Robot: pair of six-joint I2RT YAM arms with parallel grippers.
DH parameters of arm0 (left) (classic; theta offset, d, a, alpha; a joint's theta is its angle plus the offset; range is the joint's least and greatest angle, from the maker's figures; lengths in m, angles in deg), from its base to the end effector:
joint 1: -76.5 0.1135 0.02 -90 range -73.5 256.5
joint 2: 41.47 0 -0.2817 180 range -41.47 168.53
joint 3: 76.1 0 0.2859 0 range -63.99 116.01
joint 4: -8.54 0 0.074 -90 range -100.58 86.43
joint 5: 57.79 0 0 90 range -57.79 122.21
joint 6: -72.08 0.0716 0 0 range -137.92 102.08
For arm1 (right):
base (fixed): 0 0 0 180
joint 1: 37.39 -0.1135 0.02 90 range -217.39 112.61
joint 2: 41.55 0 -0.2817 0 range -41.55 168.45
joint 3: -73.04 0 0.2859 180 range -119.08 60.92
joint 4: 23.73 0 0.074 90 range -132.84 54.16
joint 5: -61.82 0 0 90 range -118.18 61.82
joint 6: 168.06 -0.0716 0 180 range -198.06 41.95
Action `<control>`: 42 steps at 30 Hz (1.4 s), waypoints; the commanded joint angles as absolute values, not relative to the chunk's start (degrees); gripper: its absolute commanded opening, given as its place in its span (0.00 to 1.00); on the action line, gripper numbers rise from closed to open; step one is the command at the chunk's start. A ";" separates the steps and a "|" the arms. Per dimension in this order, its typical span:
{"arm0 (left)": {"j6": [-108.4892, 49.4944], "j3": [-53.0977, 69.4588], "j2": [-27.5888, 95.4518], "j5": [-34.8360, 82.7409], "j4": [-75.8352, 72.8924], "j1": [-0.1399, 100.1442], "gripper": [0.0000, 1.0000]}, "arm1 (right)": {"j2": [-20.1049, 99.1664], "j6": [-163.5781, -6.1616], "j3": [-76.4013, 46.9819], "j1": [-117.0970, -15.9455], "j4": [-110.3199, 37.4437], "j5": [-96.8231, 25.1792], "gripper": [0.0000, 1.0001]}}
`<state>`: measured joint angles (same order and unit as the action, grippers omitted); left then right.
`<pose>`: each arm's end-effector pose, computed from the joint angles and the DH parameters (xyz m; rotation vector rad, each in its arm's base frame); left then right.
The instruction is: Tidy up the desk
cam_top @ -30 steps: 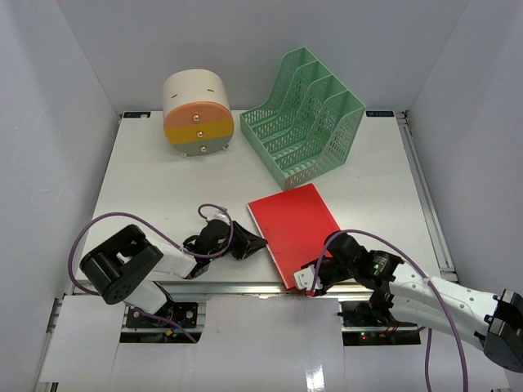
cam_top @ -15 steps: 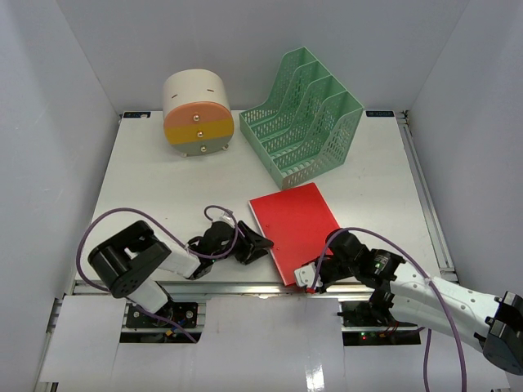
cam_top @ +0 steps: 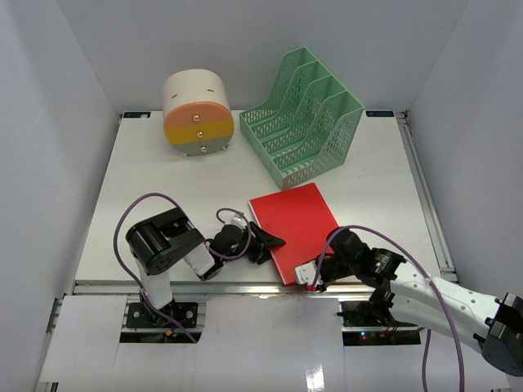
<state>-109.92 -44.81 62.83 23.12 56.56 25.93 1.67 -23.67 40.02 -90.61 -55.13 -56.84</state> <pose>0.1845 -0.2422 0.0519 -0.7575 2.3572 -1.5554 0.0913 0.1795 0.1649 -1.9563 1.1134 0.5610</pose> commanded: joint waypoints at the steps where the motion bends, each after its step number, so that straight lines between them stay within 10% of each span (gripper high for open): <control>1: -112.82 -45.66 65.54 25.91 64.89 25.28 0.48 | 0.74 -23.30 37.27 -89.88 -52.37 -56.55 0.35; 10: -112.43 -51.28 66.70 27.49 76.09 25.01 0.01 | 0.08 -21.49 36.98 -89.36 -55.28 -58.97 0.42; 20: -106.65 -55.27 61.31 24.23 74.48 25.00 0.00 | -2.48 -20.19 26.83 -82.44 -63.83 -61.21 0.90; 42: -70.78 -34.58 7.09 37.80 -5.05 24.89 0.00 | 3.95 -29.49 9.31 -55.47 -61.74 -74.89 0.88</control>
<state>-83.65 -45.32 11.39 29.06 13.75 24.29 3.02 -26.86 12.25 -60.89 -62.63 -66.43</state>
